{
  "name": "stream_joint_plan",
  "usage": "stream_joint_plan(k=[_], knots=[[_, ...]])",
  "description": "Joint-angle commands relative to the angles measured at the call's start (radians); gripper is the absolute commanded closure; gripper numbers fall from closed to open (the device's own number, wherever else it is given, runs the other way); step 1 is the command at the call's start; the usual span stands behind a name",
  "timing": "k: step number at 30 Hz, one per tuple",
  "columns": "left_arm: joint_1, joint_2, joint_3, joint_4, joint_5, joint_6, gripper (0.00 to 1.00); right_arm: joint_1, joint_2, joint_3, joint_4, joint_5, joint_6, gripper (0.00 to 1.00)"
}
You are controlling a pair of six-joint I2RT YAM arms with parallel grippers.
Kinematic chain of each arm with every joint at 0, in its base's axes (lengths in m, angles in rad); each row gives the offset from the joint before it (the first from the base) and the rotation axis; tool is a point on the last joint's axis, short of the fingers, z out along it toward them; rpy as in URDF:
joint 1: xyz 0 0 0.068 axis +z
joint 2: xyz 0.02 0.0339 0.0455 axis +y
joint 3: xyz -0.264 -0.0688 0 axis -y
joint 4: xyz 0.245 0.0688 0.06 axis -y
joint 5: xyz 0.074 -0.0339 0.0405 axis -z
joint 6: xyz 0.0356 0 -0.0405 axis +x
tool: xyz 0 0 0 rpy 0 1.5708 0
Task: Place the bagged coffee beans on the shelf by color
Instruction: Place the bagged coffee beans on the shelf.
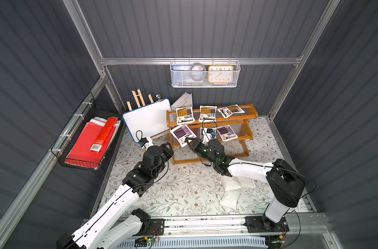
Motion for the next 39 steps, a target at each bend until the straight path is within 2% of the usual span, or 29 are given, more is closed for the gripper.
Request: stream_joint_plan(k=[1,11,20,24,30,33,39], knots=[[0.001,-0.010,0.036,-0.049,-0.044,0.015,0.52,0.016,0.006,0.050,-0.037,0.111,0.060,1.00],[0.001,-0.015,0.039,-0.076,-0.057,0.029,0.51,0.029,0.047,0.099,-0.162,0.220,0.157,1.00],[0.001,-0.013,0.048,-0.091,-0.055,0.043,0.51,0.029,0.110,0.129,-0.167,0.222,0.197,0.97],[0.001,0.000,0.051,-0.089,-0.044,0.050,0.50,0.029,0.113,0.133,-0.170,0.223,0.202,0.85],[0.002,0.021,0.050,-0.091,-0.032,0.056,0.50,0.031,0.122,0.149,-0.167,0.159,0.210,0.53],[0.002,0.027,0.048,-0.089,-0.025,0.060,0.50,0.031,0.133,0.165,-0.199,0.114,0.216,0.47],[0.002,0.027,0.045,-0.085,-0.022,0.067,0.50,0.029,0.153,0.183,-0.244,0.054,0.223,0.43]])
